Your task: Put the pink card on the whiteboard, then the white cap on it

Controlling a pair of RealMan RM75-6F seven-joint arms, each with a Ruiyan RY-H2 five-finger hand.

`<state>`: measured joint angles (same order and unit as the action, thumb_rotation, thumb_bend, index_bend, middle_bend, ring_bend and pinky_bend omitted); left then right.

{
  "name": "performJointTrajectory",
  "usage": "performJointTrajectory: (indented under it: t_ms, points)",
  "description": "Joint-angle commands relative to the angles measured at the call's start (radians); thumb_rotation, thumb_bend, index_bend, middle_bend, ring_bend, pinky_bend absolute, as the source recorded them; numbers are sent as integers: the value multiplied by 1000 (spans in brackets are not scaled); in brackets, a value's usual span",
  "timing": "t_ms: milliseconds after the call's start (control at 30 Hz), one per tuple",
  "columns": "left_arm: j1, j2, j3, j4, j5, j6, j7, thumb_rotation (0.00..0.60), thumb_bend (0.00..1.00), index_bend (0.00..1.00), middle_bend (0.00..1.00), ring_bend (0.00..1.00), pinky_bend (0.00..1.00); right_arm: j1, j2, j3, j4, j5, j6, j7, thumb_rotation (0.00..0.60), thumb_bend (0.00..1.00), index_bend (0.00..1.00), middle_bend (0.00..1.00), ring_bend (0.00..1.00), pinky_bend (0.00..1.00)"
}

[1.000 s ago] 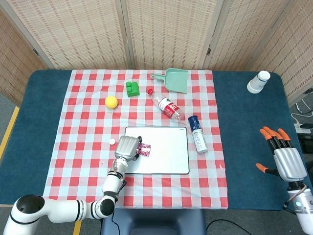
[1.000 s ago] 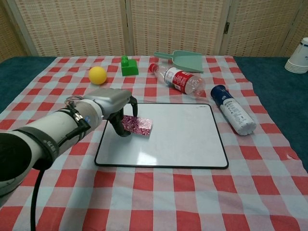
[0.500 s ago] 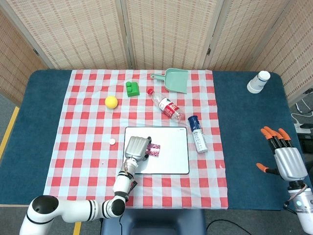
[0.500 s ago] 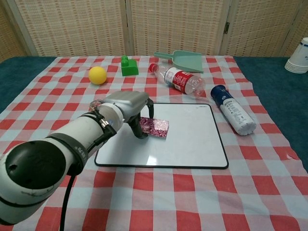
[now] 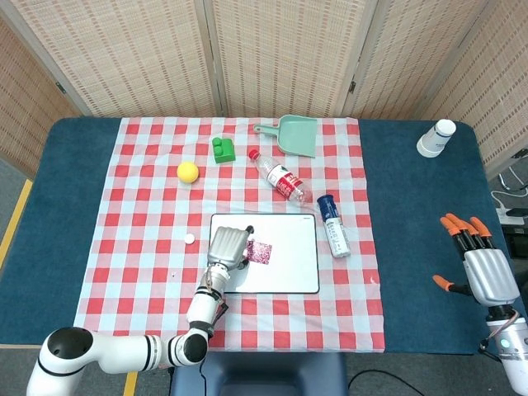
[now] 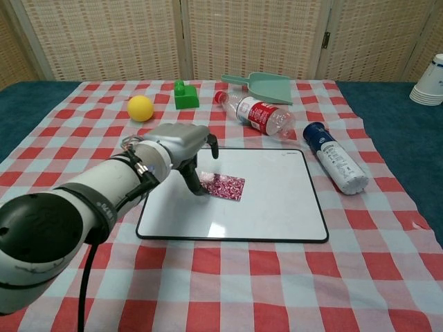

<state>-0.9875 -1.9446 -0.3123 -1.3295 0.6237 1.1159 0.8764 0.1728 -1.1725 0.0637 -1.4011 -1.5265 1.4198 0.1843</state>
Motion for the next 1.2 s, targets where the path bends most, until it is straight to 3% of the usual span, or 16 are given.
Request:
performJointTrajectory:
  t_ms: [33,533,833,1200]
  points:
    - [23,49,24,-25,0,22,25,600,212,295,974,960,949,-1,0,-1,0,-1,1,-1,600,0,36,59,0,0]
    - [151,329,136,-127,95,-29,-73,600,271,377,991,977,967,5,-10,-6,-3,-4,-13,-26,600,0,36,59,0,0]
    - [150,323,160,-88,136,-67,-107,600,296,375,993,977,967,6,-12,-4,0,1,-16,-28,600,0,36,59,0,0]
    - [135,295,151,-10,126,-122,-143,600,297,370,993,977,967,10,-16,-1,4,11,-28,-32,600,0,36,59,0,0]
